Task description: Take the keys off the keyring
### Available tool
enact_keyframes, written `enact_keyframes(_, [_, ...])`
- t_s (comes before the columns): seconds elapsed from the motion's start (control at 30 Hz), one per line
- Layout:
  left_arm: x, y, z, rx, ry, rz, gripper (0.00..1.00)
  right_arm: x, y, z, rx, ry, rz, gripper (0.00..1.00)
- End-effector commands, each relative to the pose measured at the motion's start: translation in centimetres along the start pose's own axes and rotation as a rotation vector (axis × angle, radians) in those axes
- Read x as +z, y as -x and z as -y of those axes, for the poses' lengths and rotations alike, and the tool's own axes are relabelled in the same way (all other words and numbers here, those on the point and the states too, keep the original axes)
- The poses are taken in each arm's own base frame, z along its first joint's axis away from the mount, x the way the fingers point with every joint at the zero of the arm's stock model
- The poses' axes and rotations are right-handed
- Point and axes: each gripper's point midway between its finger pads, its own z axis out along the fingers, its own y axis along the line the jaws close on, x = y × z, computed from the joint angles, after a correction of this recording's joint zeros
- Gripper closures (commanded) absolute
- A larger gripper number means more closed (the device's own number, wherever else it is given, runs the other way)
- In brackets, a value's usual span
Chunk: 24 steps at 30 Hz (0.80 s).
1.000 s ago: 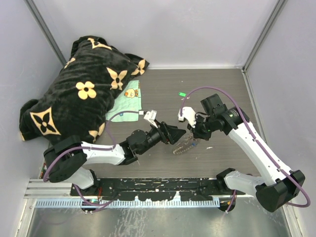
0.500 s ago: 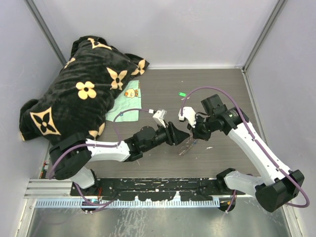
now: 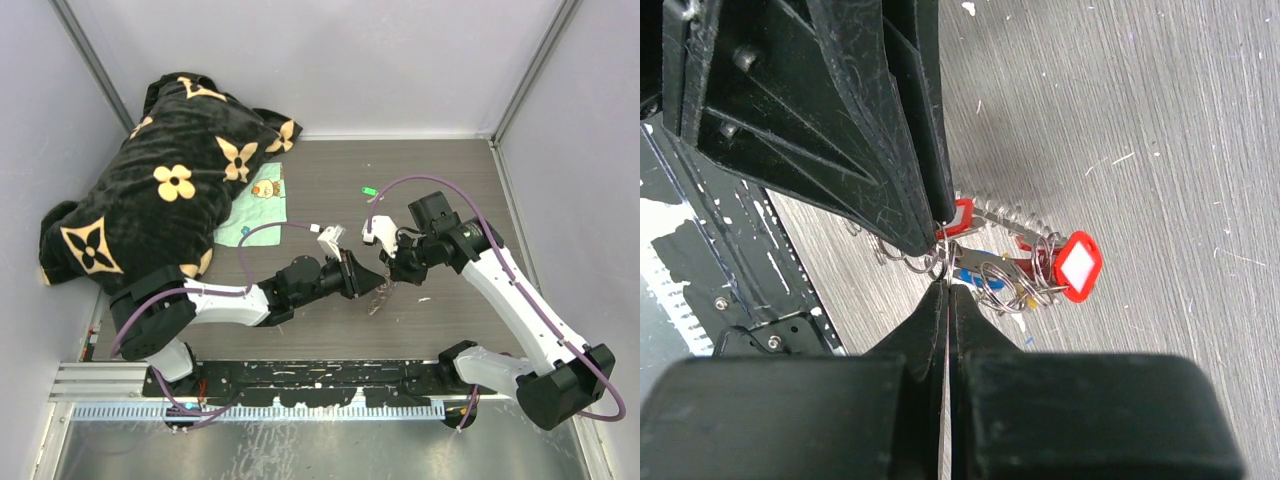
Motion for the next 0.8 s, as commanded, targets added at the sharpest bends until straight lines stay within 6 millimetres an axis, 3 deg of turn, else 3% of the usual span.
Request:
enact_keyframes(0.0, [-0.1, 1.8, 2.7, 0.006, -0.084, 0.039, 0.89, -0.5, 1.4, 0.9, -0.018, -0.056, 0.069, 0.99])
enact_keyframes(0.1, [-0.5, 1.6, 3.2, 0.022, -0.113, 0.026, 0.94, -0.4, 1.2, 1.2, -0.011, -0.070, 0.063, 0.99])
enact_keyframes(0.37, [-0.9, 0.4, 4.7, 0.041, -0.232, -0.039, 0.95, -0.5, 1.3, 1.6, 0.006, -0.083, 0.068, 0.99])
enact_keyframes(0.77, [-0.9, -0.3, 6.2, 0.026, -0.320, -0.084, 0.84, -0.5, 1.4, 1.4, 0.018, -0.070, 0.086, 0.99])
